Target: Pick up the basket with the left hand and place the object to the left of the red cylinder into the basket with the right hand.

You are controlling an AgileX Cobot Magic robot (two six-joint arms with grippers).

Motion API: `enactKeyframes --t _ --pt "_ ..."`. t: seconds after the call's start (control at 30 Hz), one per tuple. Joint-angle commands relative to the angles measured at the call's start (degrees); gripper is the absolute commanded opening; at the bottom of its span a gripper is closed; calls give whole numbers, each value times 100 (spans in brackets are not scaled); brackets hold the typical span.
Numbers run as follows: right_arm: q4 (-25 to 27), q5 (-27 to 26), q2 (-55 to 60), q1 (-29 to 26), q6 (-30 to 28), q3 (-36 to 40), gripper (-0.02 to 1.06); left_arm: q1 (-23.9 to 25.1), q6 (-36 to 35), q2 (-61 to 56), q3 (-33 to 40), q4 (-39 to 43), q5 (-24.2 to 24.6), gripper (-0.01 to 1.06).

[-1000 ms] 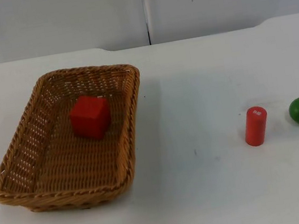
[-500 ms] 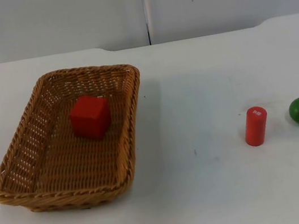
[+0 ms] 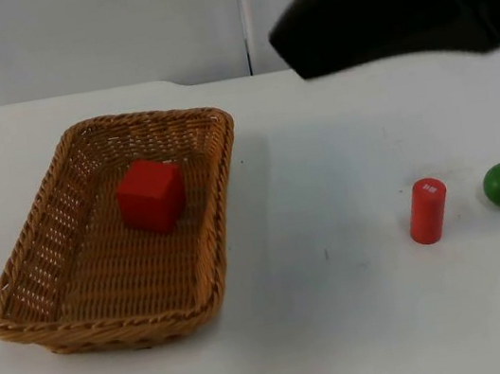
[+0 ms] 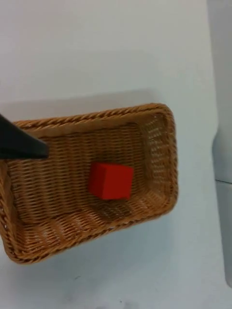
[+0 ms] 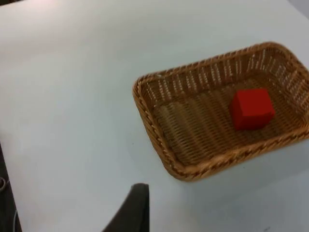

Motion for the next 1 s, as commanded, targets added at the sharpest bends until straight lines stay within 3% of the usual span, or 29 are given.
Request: enactKeyframes --t 0.0,0.43,0.97 --pt "38 -220 -48 21 23 112 92 -46 -14 -177 21 84 53 90" --pt "73 -402 -111 21 47 382 92 -46 -41 -1186 249 129 532 90" --pt "73 -863 -901 21 174 1458 92 -46 -435 -3171 1215 408 552 90"
